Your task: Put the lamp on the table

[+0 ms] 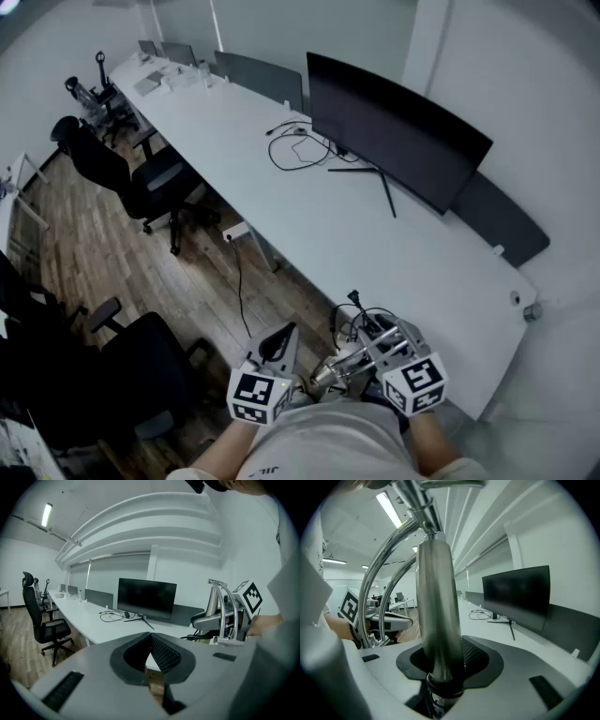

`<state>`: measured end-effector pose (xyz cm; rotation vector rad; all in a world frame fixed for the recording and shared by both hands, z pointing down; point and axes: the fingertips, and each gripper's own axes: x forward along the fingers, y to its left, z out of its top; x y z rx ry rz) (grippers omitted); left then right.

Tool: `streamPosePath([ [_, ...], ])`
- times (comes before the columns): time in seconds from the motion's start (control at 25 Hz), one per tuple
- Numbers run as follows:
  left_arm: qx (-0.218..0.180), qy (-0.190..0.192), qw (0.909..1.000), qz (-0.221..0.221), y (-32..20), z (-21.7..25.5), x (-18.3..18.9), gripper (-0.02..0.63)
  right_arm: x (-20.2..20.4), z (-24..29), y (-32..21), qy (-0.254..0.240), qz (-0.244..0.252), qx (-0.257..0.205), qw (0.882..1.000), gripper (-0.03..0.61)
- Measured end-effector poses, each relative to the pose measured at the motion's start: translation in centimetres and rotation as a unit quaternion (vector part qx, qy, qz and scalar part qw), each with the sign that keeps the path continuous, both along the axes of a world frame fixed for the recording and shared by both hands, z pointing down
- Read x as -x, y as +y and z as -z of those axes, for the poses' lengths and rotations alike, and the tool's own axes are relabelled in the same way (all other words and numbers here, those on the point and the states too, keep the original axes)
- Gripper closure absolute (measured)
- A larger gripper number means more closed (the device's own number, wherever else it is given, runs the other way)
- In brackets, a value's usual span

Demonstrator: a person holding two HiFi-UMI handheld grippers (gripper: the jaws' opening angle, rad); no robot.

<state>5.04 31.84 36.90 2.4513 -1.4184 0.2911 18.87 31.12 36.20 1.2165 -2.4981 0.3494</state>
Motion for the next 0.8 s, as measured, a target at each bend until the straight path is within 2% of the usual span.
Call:
streamPosePath([
  [0.32, 0.002, 0.002, 1.0, 0.0, 0.11, 0.28, -0.01, 0.609, -0.21, 0.21, 0.06, -0.001, -0.004, -0.002, 1.0, 0.411],
  [0.56, 0.003, 0.003, 1.0, 0.001, 0.15, 0.16, 0.12, 0.609, -0.53, -0.31, 0.01, -0.021, -0.014, 0.008, 1.0, 0.411],
  [0.8, 0.006, 0.007, 1.0, 0.003, -0.08, -0.07, 0.83, 0.609, 0.03, -0.53, -0.34, -0.009, -0.015, 0.008, 1.0, 0.411],
])
